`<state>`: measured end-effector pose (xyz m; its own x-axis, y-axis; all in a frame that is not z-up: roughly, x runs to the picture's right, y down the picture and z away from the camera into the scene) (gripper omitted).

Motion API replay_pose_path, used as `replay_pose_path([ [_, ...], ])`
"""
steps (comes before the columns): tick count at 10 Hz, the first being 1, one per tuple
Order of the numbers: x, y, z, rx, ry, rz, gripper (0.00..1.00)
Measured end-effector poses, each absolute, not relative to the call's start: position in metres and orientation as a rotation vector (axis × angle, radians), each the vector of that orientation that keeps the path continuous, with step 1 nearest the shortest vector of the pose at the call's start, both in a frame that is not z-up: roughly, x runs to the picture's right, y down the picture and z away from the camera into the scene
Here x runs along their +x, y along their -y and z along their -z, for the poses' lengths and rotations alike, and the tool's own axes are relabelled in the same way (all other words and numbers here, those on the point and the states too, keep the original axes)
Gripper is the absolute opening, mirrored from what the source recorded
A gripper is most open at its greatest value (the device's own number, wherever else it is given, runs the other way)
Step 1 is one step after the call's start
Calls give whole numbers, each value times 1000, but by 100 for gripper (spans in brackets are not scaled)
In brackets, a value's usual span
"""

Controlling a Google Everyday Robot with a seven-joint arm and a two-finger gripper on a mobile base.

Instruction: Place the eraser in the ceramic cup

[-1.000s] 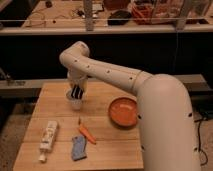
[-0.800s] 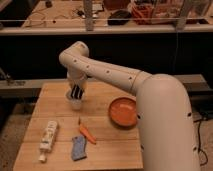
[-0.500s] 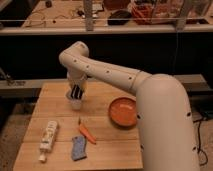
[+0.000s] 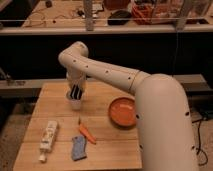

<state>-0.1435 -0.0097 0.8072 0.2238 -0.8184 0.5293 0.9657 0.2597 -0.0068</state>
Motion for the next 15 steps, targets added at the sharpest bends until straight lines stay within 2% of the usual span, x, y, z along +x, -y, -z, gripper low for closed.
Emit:
replay_pose_path([
  [4,-145,9,-807,-372,473,1271,21],
  [7,-145,9,-808,-374,475,1272,13],
  [11,-147,10,-808,-374,478,1276,13],
  [15,-148,9,-807,-376,481,1275,38],
])
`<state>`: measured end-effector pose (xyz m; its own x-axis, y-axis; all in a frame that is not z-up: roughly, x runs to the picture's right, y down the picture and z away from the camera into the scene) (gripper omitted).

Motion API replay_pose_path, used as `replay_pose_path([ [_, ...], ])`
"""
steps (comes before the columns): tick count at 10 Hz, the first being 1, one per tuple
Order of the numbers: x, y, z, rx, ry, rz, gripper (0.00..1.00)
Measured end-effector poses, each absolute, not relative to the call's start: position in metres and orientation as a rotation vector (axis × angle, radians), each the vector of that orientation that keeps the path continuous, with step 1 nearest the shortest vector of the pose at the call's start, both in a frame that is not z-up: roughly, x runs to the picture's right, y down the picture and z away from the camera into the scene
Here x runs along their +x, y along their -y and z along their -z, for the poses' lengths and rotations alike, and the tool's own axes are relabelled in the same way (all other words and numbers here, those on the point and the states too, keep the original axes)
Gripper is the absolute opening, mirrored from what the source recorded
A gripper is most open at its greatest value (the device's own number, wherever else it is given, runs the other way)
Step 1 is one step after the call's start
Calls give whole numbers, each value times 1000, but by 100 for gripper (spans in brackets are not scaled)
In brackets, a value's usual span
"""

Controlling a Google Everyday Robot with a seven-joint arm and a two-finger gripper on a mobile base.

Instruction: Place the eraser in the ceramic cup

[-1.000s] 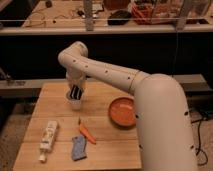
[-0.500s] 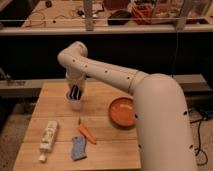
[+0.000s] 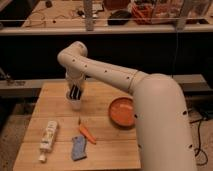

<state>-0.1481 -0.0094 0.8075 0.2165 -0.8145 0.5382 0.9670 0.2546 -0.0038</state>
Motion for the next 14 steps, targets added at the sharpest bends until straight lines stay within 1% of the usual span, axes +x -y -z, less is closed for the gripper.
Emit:
replay_pose_path([
  [2,-149,9,-807,-377,483,1275,39],
  [3,-150,9,-807,-376,483,1275,44],
  [5,-150,9,-807,-377,484,1274,45],
  [7,-150,10,-807,-377,485,1273,52],
  [10,-150,9,-807,-380,488,1271,52],
  [11,-151,9,-807,-379,489,1270,54],
  [13,-151,9,-807,-380,491,1270,67],
  [14,-151,8,-807,-380,492,1268,68],
])
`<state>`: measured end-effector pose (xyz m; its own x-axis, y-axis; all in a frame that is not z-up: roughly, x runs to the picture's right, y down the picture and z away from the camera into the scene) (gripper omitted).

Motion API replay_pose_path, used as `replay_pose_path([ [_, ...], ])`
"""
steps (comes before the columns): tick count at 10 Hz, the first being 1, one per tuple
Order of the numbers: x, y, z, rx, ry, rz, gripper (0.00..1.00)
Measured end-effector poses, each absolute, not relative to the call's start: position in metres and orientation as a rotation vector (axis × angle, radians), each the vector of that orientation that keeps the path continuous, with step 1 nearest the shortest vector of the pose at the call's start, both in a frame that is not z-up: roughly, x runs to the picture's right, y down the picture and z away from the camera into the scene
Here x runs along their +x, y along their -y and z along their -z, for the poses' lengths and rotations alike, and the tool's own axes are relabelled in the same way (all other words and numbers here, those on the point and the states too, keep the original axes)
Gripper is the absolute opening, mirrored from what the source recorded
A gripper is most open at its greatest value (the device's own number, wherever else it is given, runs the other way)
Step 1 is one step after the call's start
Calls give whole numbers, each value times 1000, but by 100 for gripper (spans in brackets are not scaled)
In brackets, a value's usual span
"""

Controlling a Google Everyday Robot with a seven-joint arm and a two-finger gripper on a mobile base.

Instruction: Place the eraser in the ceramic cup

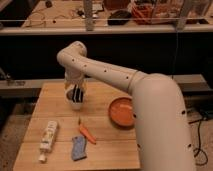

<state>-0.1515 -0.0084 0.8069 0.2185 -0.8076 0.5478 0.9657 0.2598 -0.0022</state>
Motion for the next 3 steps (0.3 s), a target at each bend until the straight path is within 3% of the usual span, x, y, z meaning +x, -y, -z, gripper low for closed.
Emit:
replay_pose_path([
  [2,-152,8,-807,-382,493,1267,58],
  [3,-152,8,-807,-383,493,1268,58],
])
